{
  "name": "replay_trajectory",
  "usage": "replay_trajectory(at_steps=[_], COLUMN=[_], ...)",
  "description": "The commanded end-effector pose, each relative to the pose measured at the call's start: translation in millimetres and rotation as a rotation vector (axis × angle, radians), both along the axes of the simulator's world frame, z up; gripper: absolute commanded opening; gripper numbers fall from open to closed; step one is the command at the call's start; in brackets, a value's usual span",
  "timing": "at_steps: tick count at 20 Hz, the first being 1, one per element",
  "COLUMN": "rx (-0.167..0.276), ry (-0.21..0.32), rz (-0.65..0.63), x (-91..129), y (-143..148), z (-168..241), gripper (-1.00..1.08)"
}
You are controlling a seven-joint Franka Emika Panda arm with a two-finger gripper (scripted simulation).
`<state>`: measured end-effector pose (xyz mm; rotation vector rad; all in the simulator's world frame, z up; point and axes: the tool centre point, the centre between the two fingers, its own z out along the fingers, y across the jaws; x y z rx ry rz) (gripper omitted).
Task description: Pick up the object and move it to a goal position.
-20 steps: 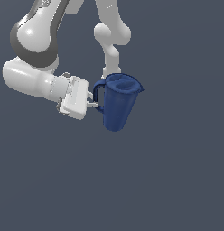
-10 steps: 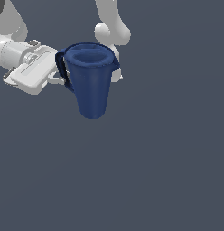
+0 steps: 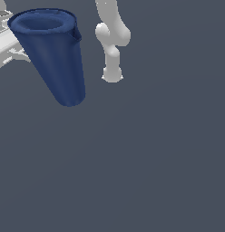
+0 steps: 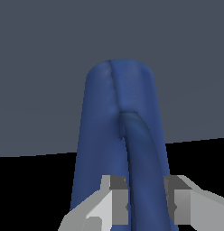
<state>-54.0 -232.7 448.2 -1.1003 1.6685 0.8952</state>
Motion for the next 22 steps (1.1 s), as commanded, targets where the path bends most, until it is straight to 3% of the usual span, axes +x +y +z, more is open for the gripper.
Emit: replay_trajectory(at_steps=[1,8,22], rx=[0.013,0.029,0.029], ry=[0.008,0.021,0.023], rz=[-0.03,-0.075,-0.075], x=[-2.6,-6.7,-16.5], y=[-11.4,-28.5,-29.0], z=[12.3,26.7,55.0], gripper=[-1.0,-1.0,-1.0])
